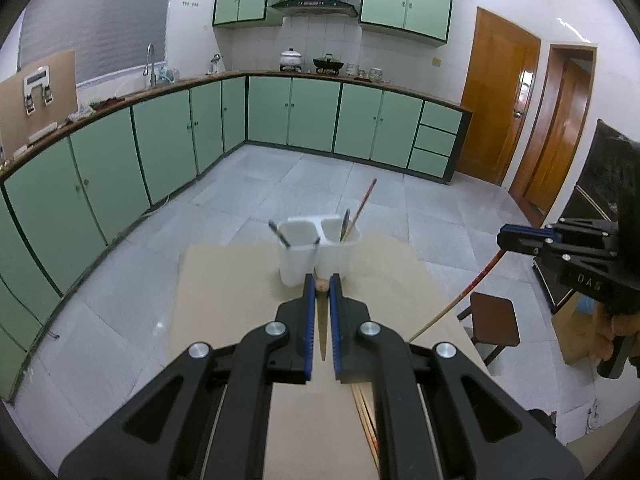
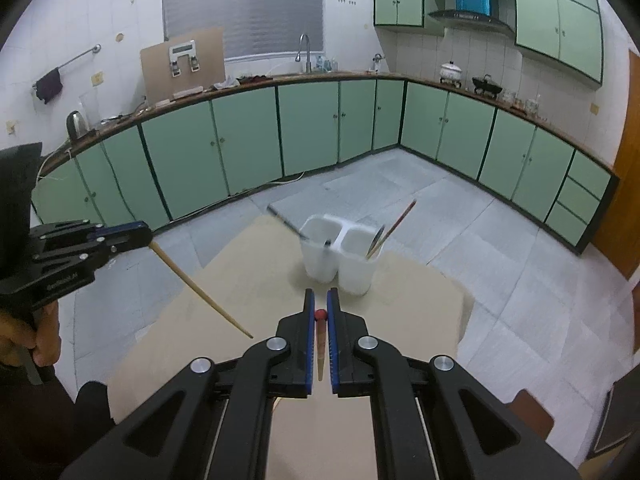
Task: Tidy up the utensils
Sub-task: 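Carry both chopsticks to the white holder and lower them into it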
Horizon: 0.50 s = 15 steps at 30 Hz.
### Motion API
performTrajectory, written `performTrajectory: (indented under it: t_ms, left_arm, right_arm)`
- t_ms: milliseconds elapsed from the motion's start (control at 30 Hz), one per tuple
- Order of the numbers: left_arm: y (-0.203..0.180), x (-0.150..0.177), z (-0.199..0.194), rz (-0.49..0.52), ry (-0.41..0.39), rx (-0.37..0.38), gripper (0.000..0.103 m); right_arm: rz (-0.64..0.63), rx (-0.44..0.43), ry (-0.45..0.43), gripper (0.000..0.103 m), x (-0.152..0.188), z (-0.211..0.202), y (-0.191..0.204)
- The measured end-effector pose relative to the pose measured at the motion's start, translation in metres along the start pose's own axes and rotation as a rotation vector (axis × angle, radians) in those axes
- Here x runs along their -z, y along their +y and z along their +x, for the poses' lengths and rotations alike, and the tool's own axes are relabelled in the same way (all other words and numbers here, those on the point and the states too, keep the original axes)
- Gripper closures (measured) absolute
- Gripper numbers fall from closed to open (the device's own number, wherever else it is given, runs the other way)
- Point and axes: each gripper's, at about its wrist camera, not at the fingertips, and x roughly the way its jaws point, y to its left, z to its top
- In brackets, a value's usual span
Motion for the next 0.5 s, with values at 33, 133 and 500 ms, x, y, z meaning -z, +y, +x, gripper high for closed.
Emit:
performTrajectory:
  t_ms: [33, 133, 500]
  left_arm:
    - [0.0, -0.007, 0.0, 0.003, -0.005, 0.001, 0.097]
    - [0.0, -0.031, 0.002, 0.009, -0.028, -0.006, 0.097]
    - [0.003, -0.108, 0.028, -0.004, -0.105, -0.041, 0.097]
  right_arm:
    - [0.0, 0.004, -0.002, 0.097, -0.006, 0.0, -0.001]
    - [0.001, 0.019, -0.004, 0.097, -0.028, 0.001, -0.008]
    - [0.013, 0.059, -0.06, 0.097, -0.108, 0.015, -0.027]
